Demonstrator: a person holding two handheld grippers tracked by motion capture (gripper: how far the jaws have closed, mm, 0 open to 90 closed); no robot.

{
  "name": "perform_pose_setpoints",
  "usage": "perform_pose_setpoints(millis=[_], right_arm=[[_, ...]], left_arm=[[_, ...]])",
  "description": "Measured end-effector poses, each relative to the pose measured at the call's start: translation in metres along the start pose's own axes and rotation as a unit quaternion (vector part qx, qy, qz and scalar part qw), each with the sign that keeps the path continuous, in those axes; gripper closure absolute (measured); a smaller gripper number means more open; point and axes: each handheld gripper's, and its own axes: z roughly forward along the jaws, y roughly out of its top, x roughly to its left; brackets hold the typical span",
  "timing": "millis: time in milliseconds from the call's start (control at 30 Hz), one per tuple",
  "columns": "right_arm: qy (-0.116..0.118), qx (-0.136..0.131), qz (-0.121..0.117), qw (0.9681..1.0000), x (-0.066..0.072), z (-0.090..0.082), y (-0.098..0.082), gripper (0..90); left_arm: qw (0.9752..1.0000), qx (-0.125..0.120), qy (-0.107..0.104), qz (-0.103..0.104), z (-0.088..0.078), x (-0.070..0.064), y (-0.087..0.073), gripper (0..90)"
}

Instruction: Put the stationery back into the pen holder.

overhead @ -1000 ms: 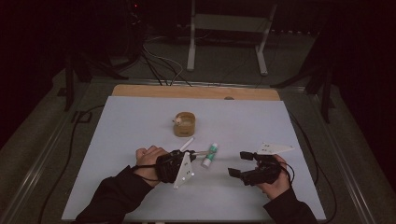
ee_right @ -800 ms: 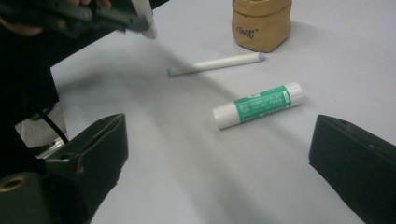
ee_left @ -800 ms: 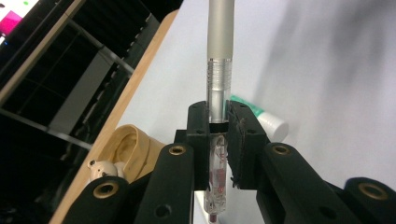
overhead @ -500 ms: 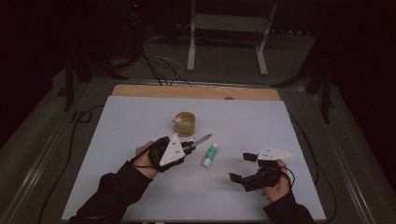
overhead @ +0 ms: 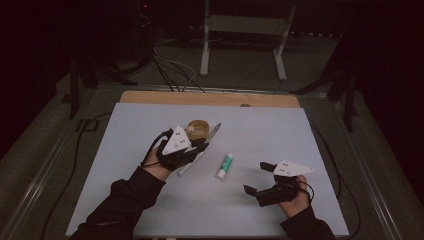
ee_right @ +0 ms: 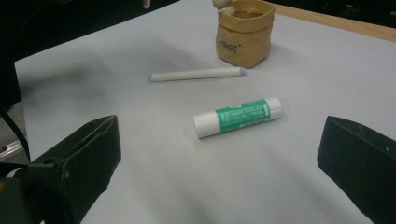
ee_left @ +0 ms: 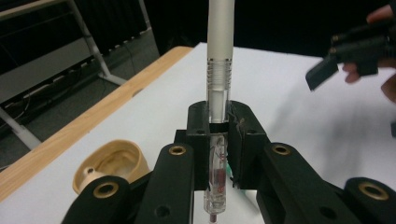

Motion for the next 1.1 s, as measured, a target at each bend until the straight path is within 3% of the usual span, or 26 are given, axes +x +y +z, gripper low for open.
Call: perform_pose_setpoints(millis=[67, 333, 400, 500, 667, 700, 933, 1100], right_arm=[[0.001, -0.001, 0.000, 1.0000, 0.000, 0.000, 0.000, 0.0], [0.007, -0.002, 0.004, 1.0000, 0.000, 0.000, -0.001, 0.0], [0.007, -0.004, 0.004, 1.0000, 0.000, 0.000, -0.001, 0.0], [0.002, -0.007, 0.001, 1.0000, 0.001, 0.000, -0.001, 0.0], [0.005, -0.008, 0.001, 1.0000, 0.000, 0.000, -0.001, 0.0], [0.007, -0.010, 0.004, 0.9999, 0.000, 0.000, -0.001, 0.0], [0.011, -0.010, 0.002, 0.9999, 0.001, 0.000, -0.001, 0.0], [0.009, -0.008, 0.000, 0.9999, 0.001, 0.000, 0.000, 0.0]], left_arm=[[1.0000, -0.001, 0.003, -0.003, 0.001, 0.001, 0.001, 81.1], [0.9980, -0.023, 0.008, -0.059, 0.009, 0.019, 0.008, 81.1], [0.9975, -0.026, 0.007, -0.065, 0.010, 0.022, 0.008, 81.1], [0.9954, -0.033, 0.011, -0.089, 0.015, 0.029, 0.011, 81.1], [0.9938, -0.035, 0.021, -0.104, 0.023, 0.037, 0.013, 81.1], [0.9923, -0.038, 0.022, -0.115, 0.026, 0.041, 0.013, 81.1], [0.9882, -0.045, 0.027, -0.144, 0.038, 0.058, 0.007, 81.0], [0.9863, -0.049, 0.038, -0.153, 0.048, 0.065, 0.000, 81.0]])
